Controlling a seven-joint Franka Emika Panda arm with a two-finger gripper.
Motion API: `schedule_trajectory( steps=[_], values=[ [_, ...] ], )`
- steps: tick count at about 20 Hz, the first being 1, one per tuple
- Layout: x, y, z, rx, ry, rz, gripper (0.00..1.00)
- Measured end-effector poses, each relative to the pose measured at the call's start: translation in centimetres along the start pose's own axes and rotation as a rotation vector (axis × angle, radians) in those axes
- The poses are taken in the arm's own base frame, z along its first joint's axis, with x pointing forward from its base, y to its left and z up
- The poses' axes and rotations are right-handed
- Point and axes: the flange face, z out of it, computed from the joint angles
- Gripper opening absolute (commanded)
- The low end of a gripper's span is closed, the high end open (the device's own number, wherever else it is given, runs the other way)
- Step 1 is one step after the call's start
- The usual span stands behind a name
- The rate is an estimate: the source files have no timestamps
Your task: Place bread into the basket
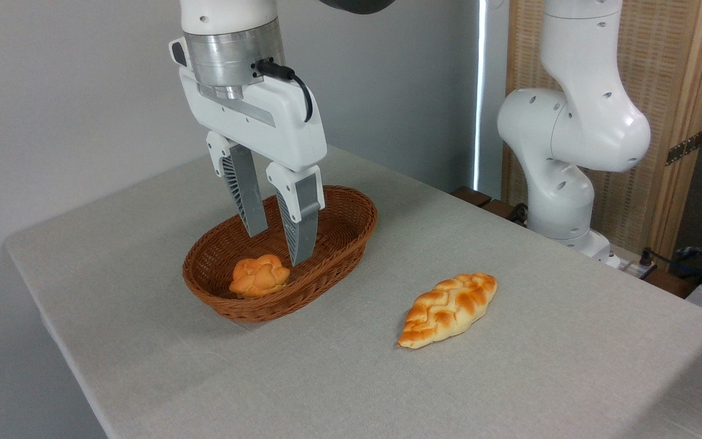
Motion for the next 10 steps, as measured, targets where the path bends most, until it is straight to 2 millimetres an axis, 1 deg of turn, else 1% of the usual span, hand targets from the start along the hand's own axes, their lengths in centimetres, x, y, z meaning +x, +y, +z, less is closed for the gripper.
schedule_trajectory(
  steps=[10],
  values=[
    [-0.2, -0.26, 0.04, 0.0, -0.001, -0.006, 1.0]
  ],
)
